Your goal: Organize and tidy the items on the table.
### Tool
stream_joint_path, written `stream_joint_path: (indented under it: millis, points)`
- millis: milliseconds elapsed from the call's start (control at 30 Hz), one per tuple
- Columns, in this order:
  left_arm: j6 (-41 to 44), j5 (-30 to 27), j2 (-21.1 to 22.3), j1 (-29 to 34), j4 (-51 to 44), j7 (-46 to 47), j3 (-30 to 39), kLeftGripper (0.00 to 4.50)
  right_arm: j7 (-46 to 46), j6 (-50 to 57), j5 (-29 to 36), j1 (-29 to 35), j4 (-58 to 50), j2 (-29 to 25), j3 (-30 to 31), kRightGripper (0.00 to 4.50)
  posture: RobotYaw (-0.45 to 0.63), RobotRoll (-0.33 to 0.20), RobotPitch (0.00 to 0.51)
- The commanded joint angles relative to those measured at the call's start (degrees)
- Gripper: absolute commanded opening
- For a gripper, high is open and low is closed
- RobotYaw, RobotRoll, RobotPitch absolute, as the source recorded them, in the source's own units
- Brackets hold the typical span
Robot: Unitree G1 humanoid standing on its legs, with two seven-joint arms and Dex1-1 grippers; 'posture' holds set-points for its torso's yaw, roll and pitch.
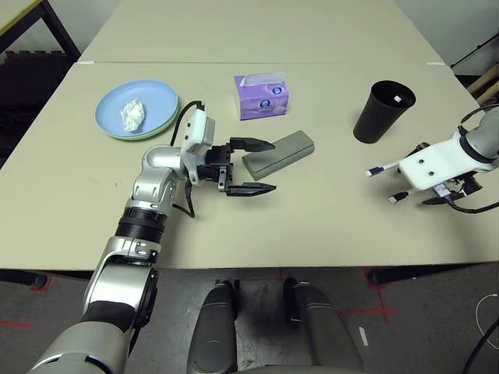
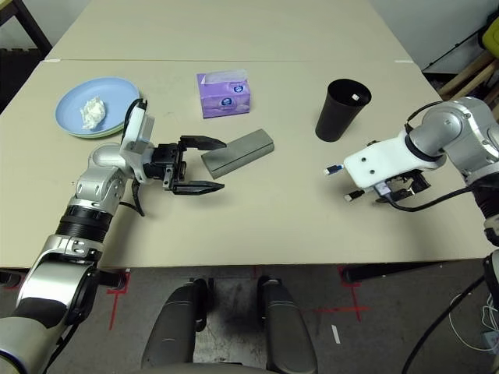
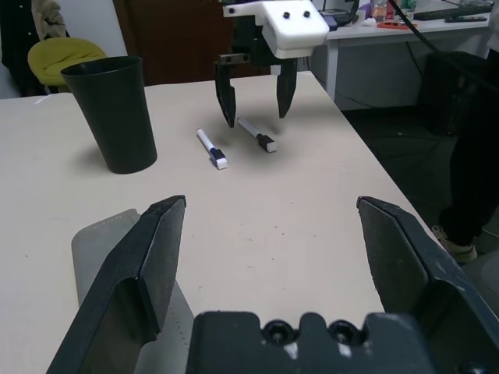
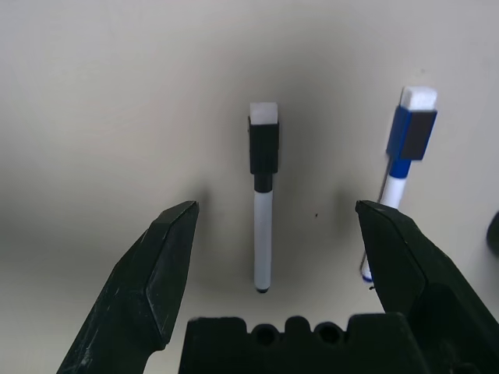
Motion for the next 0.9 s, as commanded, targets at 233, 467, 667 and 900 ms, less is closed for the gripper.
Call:
stream_joint_path:
  millis: [233, 467, 667, 900]
  points:
    - [0.80, -0.02, 0.66, 0.91, -1.77, 0.29, -0.52, 4.48, 0.74, -1.26, -0.01, 2.15, -0.73, 0.94, 0.37, 4.50, 0.11, 0.000, 0.212]
    - [1.21, 0.01, 0.73, 1.30, -2.60, 0.76, -0.62, 4.48, 0.34, -2.12, -0.50, 2.80, -0.83, 1.80, 0.50, 4.50, 0.12, 0.000, 0.215]
    - [1.57, 0.00, 1.02, 1.81, -3.37, 1.05, -0.58, 4.48, -0.19, -2.78, -1.27, 3.14, -0.25, 2.66, 0.85, 4.50, 0.12, 0.000, 0.219]
    - [1.98, -0.04, 1.41, 2.08, -3.96, 1.35, -0.49, 4.50, 0.50, -3.40, -2.01, 3.22, -0.02, 2.75, 1.55, 2.79, 0.13, 0.000, 0.221]
